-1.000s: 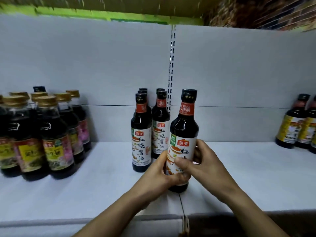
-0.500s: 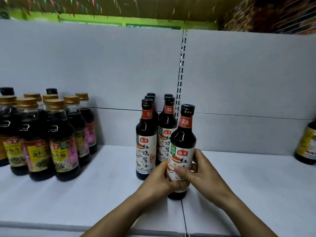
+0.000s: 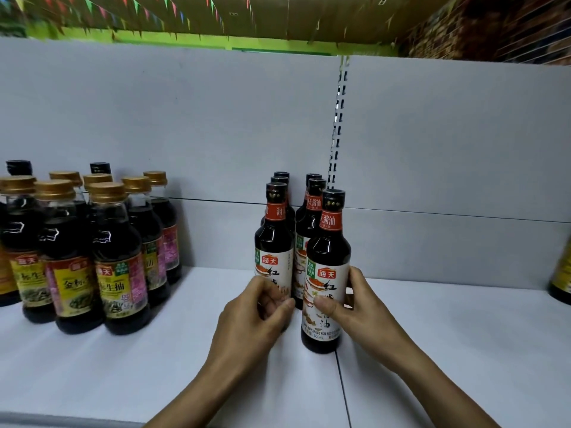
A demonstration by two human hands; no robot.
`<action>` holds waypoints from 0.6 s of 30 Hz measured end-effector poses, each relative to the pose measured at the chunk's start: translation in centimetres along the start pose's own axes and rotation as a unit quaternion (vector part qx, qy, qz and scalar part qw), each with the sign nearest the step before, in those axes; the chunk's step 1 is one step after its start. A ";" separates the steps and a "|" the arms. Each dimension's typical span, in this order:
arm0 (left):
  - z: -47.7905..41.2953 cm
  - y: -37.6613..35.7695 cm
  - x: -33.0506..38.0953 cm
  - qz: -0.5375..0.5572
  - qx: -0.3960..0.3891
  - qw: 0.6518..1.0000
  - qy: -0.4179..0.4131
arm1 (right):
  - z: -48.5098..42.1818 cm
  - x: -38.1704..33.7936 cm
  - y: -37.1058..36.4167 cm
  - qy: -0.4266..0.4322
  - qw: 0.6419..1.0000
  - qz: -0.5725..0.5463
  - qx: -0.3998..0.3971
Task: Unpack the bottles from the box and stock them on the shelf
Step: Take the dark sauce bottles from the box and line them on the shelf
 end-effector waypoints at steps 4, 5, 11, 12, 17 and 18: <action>-1.2 1.9 -0.6 -0.029 0.032 0.999 0.014 | -0.5 0.0 -0.4 0.002 1.000 0.008 0.004; -1.6 1.9 -0.9 -0.036 0.024 0.999 0.019 | -0.7 0.0 -0.5 0.001 1.000 0.014 0.006; -3.4 0.3 -3.1 0.015 -0.069 0.997 0.038 | -1.3 0.2 -0.6 0.000 0.999 0.037 0.018; -3.4 -0.1 -3.3 0.031 -0.077 0.996 0.039 | -1.3 0.2 -0.7 0.001 0.999 0.037 0.020; -3.1 -1.1 -3.8 0.087 -0.083 0.993 0.013 | -1.7 0.3 -1.0 0.003 0.999 0.039 0.037; -3.0 -1.2 -3.7 0.095 -0.081 0.992 0.006 | -1.8 0.3 -1.0 0.004 0.998 0.041 0.040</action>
Point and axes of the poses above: each hand's wrist, its own z-axis away from the middle knuckle, its own y-axis out of the back of the hand, x = y × z, the point moved 9 cm from there along -z, towards the middle knuckle, and after that the axes turned 15 degrees about -y, right-handed, at the moved point
